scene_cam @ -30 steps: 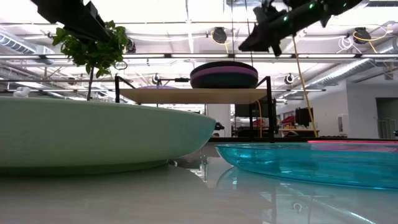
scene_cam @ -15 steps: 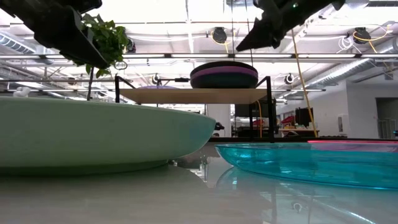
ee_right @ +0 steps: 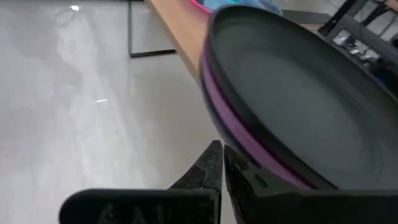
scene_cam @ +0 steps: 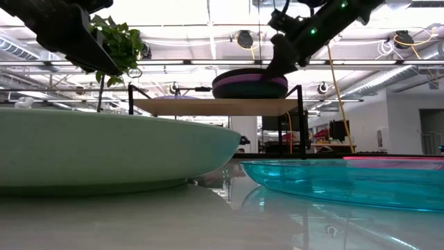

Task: Place and stack plates onto a shelf
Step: Stack the black plate on top of the violet plate on the shelf, then stack the pink plate on top of the blue plate on the shelf

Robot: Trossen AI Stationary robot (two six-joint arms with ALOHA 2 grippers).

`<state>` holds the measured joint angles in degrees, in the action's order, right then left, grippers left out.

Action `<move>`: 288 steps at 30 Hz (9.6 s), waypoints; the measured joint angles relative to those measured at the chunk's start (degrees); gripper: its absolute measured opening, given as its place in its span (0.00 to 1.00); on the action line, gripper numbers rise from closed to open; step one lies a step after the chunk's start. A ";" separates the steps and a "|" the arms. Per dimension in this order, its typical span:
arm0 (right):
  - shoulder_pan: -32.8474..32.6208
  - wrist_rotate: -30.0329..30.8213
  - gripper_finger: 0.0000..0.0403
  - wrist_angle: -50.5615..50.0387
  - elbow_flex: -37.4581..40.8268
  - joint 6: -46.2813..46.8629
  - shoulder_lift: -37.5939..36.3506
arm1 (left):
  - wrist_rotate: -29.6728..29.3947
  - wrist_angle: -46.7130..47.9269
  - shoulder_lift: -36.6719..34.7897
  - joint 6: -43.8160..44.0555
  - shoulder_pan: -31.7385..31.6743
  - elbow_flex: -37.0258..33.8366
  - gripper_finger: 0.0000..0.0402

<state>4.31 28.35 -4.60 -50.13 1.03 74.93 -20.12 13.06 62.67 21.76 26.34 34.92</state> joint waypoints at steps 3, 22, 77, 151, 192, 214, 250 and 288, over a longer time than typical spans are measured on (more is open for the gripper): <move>0.56 0.51 0.00 0.11 0.00 0.16 0.00 | 0.00 0.04 0.00 -0.02 0.05 0.00 0.14; 3.56 3.18 0.00 0.41 0.00 0.02 0.00 | 0.00 0.04 0.00 -0.21 0.01 0.00 0.14; -41.51 -6.04 0.00 -32.56 0.05 47.17 -1.09 | -2.29 -0.24 0.00 2.80 0.68 0.02 0.14; -49.41 -9.03 0.00 -36.20 5.41 51.66 10.90 | -3.80 -0.90 0.00 0.87 0.68 0.02 0.14; -33.27 -8.22 0.00 -10.46 -0.06 -15.43 -6.64 | 1.64 -24.98 1.51 -39.87 -4.52 0.04 0.59; -31.03 -19.76 0.00 -3.44 -0.04 -18.31 -5.67 | 13.31 -45.73 22.07 -62.66 -9.62 5.13 0.59; -27.13 -26.03 0.00 -2.79 -0.04 -18.78 -5.68 | 30.86 -44.30 22.97 -63.54 -15.77 6.14 0.30; -25.24 -17.85 0.14 1.81 0.03 -16.81 -2.73 | 34.10 -45.80 27.13 -61.80 -17.33 6.12 0.13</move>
<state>-20.93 10.49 -2.79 -50.11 -15.78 72.20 13.98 -32.74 89.80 -40.04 9.02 41.04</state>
